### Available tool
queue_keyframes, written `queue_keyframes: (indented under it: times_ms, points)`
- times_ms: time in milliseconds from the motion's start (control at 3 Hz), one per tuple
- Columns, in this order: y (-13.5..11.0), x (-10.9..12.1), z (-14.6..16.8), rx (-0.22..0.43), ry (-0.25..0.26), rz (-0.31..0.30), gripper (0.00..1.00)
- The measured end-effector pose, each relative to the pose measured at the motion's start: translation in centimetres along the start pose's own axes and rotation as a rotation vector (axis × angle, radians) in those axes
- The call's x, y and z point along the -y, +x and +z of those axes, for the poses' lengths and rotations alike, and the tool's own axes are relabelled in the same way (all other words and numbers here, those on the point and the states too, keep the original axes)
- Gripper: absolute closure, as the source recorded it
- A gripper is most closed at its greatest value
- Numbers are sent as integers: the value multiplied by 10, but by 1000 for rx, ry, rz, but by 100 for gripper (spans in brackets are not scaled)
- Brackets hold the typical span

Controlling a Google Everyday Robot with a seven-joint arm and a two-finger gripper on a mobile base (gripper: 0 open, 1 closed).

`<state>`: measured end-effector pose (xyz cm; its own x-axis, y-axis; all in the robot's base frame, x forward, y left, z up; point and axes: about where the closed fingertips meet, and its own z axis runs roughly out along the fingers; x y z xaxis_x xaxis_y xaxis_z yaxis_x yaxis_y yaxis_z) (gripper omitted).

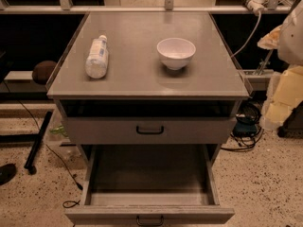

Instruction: Close middle drawer

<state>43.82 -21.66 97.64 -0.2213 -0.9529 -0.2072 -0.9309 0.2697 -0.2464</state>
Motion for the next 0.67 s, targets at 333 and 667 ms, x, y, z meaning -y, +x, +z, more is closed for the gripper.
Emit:
queue_keyframes:
  times_ms: [333, 667]
  points:
    - [-1, 0, -1, 10, 5, 1, 0]
    - [8, -13, 16, 54, 4, 17, 0]
